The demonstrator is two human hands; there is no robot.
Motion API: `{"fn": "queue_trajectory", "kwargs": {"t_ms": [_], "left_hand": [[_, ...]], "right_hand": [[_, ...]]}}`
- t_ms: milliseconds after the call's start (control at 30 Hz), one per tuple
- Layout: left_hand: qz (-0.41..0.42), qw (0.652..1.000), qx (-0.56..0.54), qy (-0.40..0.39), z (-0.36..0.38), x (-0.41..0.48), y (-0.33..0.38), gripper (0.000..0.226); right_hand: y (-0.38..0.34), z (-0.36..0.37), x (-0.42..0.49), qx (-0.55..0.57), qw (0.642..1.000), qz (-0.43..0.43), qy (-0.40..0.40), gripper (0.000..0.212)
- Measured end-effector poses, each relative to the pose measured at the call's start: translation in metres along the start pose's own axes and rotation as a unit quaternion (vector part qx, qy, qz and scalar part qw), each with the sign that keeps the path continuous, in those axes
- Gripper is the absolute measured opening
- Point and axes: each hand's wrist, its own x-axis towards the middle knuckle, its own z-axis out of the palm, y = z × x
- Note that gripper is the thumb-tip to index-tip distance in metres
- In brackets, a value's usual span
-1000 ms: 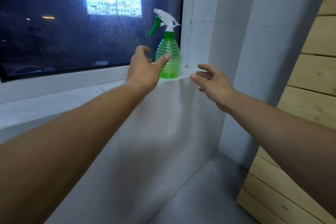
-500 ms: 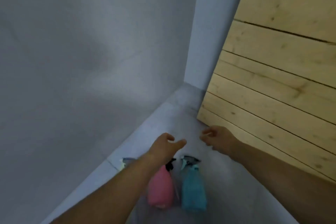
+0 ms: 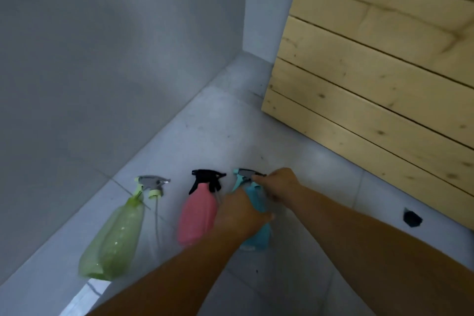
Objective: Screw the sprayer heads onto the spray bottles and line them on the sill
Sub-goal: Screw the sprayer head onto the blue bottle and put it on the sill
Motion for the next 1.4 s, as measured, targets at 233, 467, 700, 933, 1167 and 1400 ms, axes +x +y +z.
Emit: {"fn": "queue_trajectory", "kwargs": {"t_ms": [233, 467, 700, 933, 1167, 1400], "left_hand": [[0.005, 1.000, -0.026, 0.016, 0.012, 0.007, -0.010, 0.064], [-0.003, 0.994, -0.096, 0.047, 0.015, -0.003, -0.003, 0.069], [0.055, 0.979, -0.182, 0.070, -0.021, -0.038, 0.010, 0.061], [0.120, 0.967, -0.162, 0.158, -0.074, -0.112, 0.019, 0.076], [0.181, 0.945, -0.137, 0.234, -0.122, -0.189, 0.031, 0.076], [0.212, 0.931, -0.111, 0.277, -0.146, -0.249, 0.032, 0.070]], "right_hand": [[-0.004, 0.009, 0.007, 0.013, 0.999, 0.032, -0.004, 0.045], [-0.015, -0.018, 0.003, 0.133, 0.990, 0.025, -0.023, 0.033], [-0.094, -0.103, -0.048, 0.281, 0.956, -0.083, 0.003, 0.013], [-0.177, -0.147, -0.162, 0.365, 0.906, -0.215, -0.009, 0.008], [-0.204, -0.144, -0.254, 0.347, 0.901, -0.258, -0.028, 0.015], [-0.228, -0.156, -0.335, 0.381, 0.871, -0.308, -0.007, 0.015]]}}
